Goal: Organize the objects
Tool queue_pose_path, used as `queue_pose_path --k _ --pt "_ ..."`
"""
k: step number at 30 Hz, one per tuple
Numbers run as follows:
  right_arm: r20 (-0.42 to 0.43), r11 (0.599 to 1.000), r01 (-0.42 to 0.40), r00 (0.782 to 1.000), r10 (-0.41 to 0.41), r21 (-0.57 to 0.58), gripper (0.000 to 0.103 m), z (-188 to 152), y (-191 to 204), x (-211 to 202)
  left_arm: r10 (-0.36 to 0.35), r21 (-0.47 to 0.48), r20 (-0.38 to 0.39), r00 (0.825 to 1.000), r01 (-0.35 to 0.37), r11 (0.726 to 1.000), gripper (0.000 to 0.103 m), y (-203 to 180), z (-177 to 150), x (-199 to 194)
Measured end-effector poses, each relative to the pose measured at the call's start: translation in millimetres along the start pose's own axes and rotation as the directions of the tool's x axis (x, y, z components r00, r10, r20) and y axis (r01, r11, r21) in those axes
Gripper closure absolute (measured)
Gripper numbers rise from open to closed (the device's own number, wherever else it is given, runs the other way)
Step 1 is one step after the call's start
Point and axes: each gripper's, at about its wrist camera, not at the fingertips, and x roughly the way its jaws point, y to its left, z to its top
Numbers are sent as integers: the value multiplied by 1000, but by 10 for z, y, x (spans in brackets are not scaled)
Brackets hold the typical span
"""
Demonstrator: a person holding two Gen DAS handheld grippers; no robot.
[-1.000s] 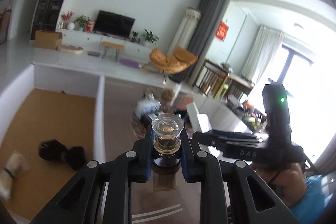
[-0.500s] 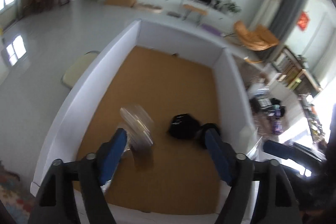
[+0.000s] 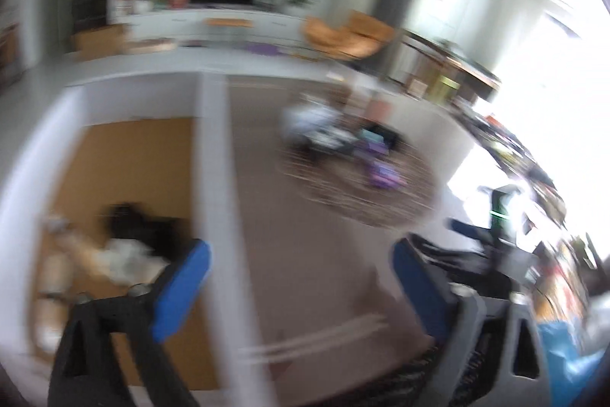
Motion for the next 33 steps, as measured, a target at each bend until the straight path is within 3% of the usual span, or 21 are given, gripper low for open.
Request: queue_pose_path --k 2,4,7,10,13,19,21,33 --pt "-41 996 53 998 -50 72 7 -151 -476 134 -86 9 -96 992 87 996 0 -297 -86 323" --pt "-62 989 92 994 -85 113 7 -229 -737 184 -95 -5 -178 979 96 995 0 -486 -179 749" --pt "-78 985 103 993 -93 135 5 -202 -950 272 15 17 -200 980 -12 1000 0 -576 -218 1243" --pt "-66 987 110 992 -103 116 5 -120 -1015 306 140 67 -154 978 -131 989 0 -667 -174 1569" --pt "-46 990 121 992 -118 76 1 -15 -1041 411 196 68 -131 972 -189 980 0 -678 -96 1863" --pt "-43 990 73 997 -68 121 0 33 -1112 461 254 43 -172 952 -251 967 0 -656 -163 2157" --pt "-46 990 77 996 -72 119 0 46 -1085 469 283 79 -151 947 -274 959 0 -697 -183 2188" --pt "-46 990 79 996 -74 117 0 44 -1079 467 289 83 -112 951 -281 956 0 -732 -218 2203"
